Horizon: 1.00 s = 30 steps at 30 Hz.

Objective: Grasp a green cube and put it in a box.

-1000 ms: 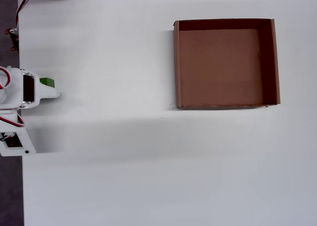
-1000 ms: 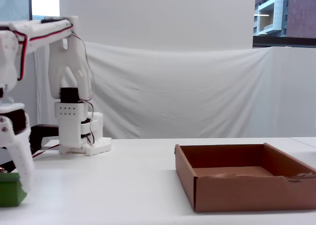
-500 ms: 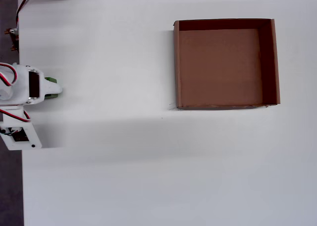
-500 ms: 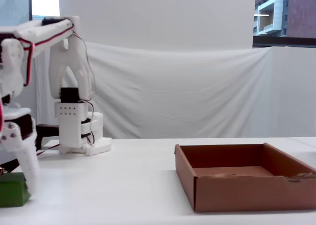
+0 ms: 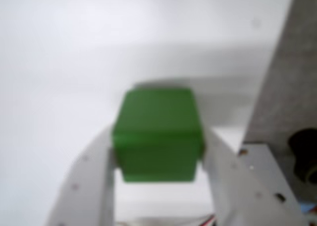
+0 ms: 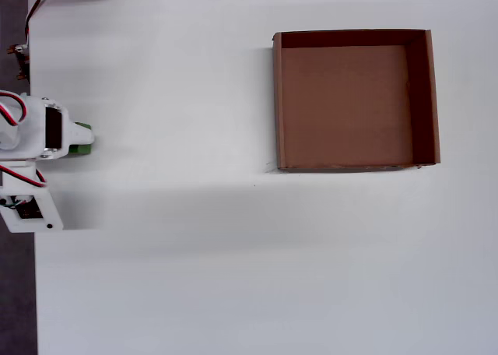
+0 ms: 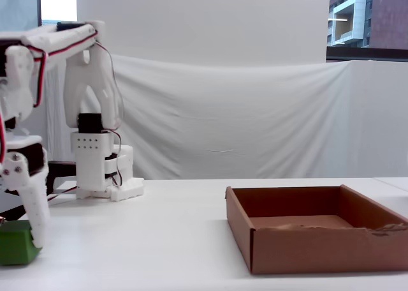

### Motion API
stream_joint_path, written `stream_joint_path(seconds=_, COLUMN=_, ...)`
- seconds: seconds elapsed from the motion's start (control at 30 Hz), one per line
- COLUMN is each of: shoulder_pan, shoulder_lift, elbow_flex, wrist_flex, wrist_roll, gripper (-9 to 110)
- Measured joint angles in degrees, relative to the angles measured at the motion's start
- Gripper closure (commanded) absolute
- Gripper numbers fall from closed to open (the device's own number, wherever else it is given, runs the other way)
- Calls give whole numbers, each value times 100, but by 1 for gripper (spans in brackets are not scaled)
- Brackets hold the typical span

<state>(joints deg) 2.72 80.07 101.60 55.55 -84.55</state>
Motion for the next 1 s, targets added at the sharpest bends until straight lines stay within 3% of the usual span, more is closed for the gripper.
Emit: stream_joint_path(seconds=1.0, shoulder_pan=-1459, shoulder_lift=2276, elbow_flex=747, wrist_flex=1160, wrist_roll=1345, gripper=88)
